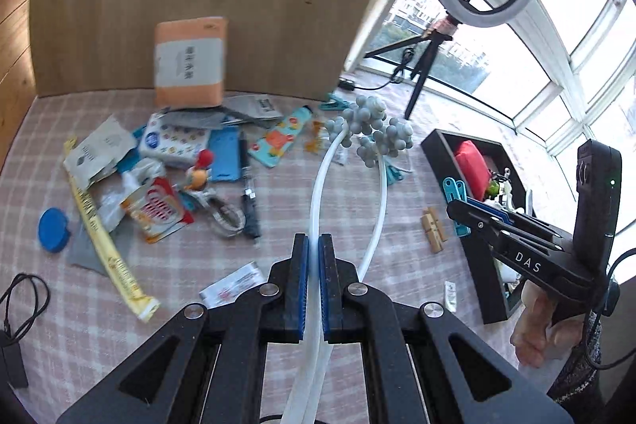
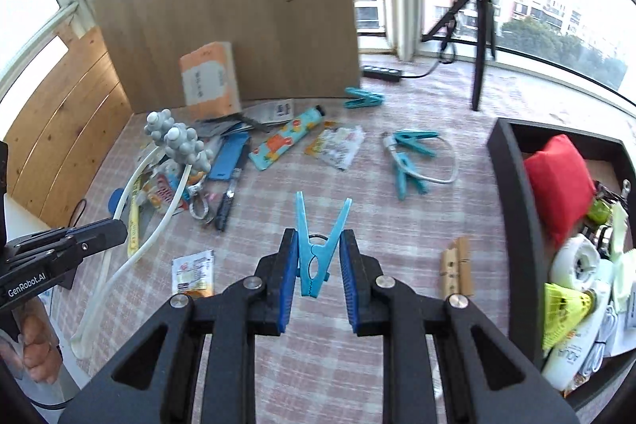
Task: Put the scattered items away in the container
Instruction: 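Carry the cable and clothespin into the black tray and open both tools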
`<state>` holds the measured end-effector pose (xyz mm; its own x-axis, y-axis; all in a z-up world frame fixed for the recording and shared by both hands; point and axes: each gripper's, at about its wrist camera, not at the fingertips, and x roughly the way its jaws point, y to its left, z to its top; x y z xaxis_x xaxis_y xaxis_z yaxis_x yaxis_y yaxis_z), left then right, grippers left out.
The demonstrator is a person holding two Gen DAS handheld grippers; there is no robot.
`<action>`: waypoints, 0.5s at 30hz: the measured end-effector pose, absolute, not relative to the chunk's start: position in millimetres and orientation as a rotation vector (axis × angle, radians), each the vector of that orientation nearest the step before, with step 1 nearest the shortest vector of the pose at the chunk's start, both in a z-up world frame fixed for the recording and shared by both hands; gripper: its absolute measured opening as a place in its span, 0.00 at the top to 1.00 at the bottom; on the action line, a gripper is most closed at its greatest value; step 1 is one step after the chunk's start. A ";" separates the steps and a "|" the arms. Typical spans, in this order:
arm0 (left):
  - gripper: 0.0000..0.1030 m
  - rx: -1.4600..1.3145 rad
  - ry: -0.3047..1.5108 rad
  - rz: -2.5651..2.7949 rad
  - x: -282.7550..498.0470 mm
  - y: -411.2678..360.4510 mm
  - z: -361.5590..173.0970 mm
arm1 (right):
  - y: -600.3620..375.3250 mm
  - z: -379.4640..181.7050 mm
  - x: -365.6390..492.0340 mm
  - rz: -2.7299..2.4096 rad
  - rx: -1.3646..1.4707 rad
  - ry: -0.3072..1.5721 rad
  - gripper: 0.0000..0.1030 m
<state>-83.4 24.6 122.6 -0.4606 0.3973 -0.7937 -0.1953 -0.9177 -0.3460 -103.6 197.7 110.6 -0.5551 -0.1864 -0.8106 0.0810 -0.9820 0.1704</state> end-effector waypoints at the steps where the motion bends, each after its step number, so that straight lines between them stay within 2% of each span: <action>1: 0.96 -1.373 -0.279 2.382 -88.7 38.8 125.4 | 214.3 113.2 -101.3 -2.675 1.401 -0.192 0.80; 15: 0.95 -1.184 -0.041 2.067 -135.6 292.2 168.2 | 427.0 131.2 -57.5 -3.068 1.503 -0.521 0.80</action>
<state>-135.6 292.2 168.2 -0.2995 0.6121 -0.7319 -0.5825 -0.7248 -0.3678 -57.5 427.0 131.2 -0.5821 0.1461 -0.7999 -0.4018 -0.9069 0.1268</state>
